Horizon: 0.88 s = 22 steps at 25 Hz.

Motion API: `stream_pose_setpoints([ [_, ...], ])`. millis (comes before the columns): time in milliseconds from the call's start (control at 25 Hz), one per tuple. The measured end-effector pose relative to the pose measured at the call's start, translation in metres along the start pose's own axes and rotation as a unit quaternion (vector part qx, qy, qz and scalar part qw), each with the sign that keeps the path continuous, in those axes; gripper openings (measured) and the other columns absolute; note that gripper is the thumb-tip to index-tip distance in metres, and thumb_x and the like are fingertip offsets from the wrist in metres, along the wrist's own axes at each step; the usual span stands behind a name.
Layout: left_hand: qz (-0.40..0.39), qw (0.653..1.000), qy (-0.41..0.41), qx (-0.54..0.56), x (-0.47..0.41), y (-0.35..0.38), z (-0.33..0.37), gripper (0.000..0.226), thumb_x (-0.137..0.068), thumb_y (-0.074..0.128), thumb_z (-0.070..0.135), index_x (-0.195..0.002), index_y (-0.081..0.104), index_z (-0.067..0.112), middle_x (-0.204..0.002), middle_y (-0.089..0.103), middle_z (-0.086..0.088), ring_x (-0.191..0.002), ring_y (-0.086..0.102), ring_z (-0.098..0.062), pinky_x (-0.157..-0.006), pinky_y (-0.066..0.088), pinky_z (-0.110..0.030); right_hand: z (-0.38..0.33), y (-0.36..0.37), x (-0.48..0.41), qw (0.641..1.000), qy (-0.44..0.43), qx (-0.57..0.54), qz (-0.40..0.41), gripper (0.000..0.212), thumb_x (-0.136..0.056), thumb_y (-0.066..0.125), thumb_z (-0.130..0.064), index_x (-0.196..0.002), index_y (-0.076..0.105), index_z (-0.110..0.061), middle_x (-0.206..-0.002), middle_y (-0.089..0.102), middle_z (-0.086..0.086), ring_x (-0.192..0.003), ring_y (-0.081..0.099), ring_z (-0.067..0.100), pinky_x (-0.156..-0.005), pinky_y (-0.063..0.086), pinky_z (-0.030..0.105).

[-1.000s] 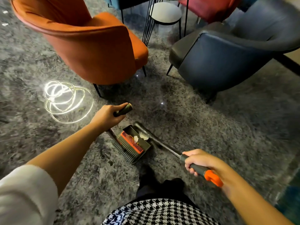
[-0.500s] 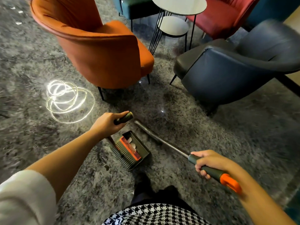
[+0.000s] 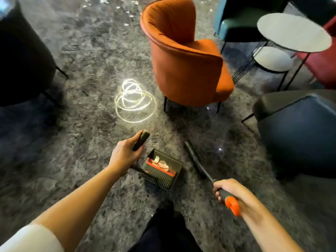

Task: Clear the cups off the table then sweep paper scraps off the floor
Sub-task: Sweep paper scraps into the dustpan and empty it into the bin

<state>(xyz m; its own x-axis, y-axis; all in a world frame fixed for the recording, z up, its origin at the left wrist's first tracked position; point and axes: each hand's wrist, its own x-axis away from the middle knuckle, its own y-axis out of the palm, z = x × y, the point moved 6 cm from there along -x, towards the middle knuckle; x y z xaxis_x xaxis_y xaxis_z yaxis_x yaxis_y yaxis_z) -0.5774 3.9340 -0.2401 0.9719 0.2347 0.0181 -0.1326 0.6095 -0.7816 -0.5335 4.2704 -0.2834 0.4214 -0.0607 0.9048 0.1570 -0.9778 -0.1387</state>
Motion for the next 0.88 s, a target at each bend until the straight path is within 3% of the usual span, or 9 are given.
stream_pose_setpoints([
  [240, 0.187, 0.964, -0.183, 0.048, 0.089, -0.078, -0.068, 0.058, -0.081, 0.069, 0.02, -0.134, 0.05, 0.035, -0.079, 0.067, 0.0, -0.08, 0.066, -0.016, -0.065, 0.04, -0.026, -0.052, 0.086, 0.02, 0.975, -0.047, 0.192, -0.104, 0.029, -0.08, 0.046, 0.015, -0.054, 0.047, 0.001, -0.034, 0.044, 0.008, -0.022, 0.041, 0.011, -0.029, 0.034, 0.012],
  [360, 0.272, 0.928, -0.249, 0.06, 0.136, -0.128, -0.098, 0.056, -0.082, 0.069, 0.017, -0.135, 0.051, 0.027, -0.092, 0.072, -0.011, -0.084, 0.067, -0.024, -0.073, 0.048, -0.03, -0.072, 0.15, 0.039, 0.946, -0.082, 0.274, -0.155, 0.029, -0.08, 0.045, 0.015, -0.056, 0.047, 0.0, -0.035, 0.045, 0.008, -0.023, 0.042, 0.01, -0.028, 0.034, 0.011],
  [480, 0.366, 0.881, -0.292, 0.064, 0.186, -0.183, -0.133, 0.056, -0.082, 0.07, 0.013, -0.135, 0.052, 0.018, -0.103, 0.07, -0.011, -0.079, 0.063, -0.009, -0.07, 0.039, -0.008, -0.082, 0.236, 0.065, 0.901, -0.116, 0.357, -0.216, 0.021, -0.08, 0.045, 0.015, -0.064, 0.047, 0.001, -0.053, 0.048, 0.013, -0.025, 0.045, 0.01, -0.029, 0.035, 0.012],
  [520, 0.393, 0.866, -0.304, 0.066, 0.203, -0.2, -0.144, 0.056, -0.082, 0.071, 0.011, -0.134, 0.053, 0.016, -0.107, 0.07, -0.012, -0.084, 0.064, -0.011, -0.072, 0.038, -0.007, -0.081, 0.266, 0.075, 0.883, -0.125, 0.386, -0.235, 0.02, -0.081, 0.045, 0.014, -0.066, 0.047, 0.001, -0.056, 0.047, 0.013, -0.026, 0.045, 0.011, -0.03, 0.036, 0.013],
  [640, 0.464, 0.816, -0.338, 0.066, 0.263, -0.248, -0.18, 0.055, -0.082, 0.07, 0.008, -0.134, 0.053, 0.013, -0.118, 0.066, -0.013, -0.104, 0.061, -0.016, -0.08, 0.041, -0.019, -0.074, 0.356, 0.108, 0.834, -0.149, 0.451, -0.281, 0.02, -0.079, 0.044, 0.014, -0.065, 0.047, -0.001, -0.048, 0.046, 0.01, -0.03, 0.044, 0.014, -0.032, 0.036, 0.015],
  [760, 0.531, 0.758, -0.372, 0.07, 0.324, -0.298, -0.226, 0.055, -0.082, 0.071, 0.01, -0.133, 0.053, 0.013, -0.115, 0.067, -0.009, -0.097, 0.061, -0.011, -0.075, 0.041, -0.018, -0.058, 0.457, 0.143, 0.783, -0.158, 0.505, -0.326, 0.022, -0.08, 0.044, 0.014, -0.062, 0.047, 0.001, -0.039, 0.046, 0.008, -0.027, 0.044, 0.013, -0.031, 0.035, 0.014],
  [880, 0.578, 0.708, -0.392, 0.106, 0.387, -0.352, -0.29, 0.054, -0.082, 0.07, 0.01, -0.133, 0.054, 0.016, -0.113, 0.068, -0.01, -0.096, 0.067, -0.031, -0.079, 0.053, -0.036, -0.027, 0.573, 0.18, 0.744, -0.167, 0.537, -0.362, 0.022, -0.082, 0.044, 0.013, -0.064, 0.049, 0.001, -0.044, 0.047, 0.01, -0.027, 0.044, 0.011, -0.031, 0.035, 0.013],
])
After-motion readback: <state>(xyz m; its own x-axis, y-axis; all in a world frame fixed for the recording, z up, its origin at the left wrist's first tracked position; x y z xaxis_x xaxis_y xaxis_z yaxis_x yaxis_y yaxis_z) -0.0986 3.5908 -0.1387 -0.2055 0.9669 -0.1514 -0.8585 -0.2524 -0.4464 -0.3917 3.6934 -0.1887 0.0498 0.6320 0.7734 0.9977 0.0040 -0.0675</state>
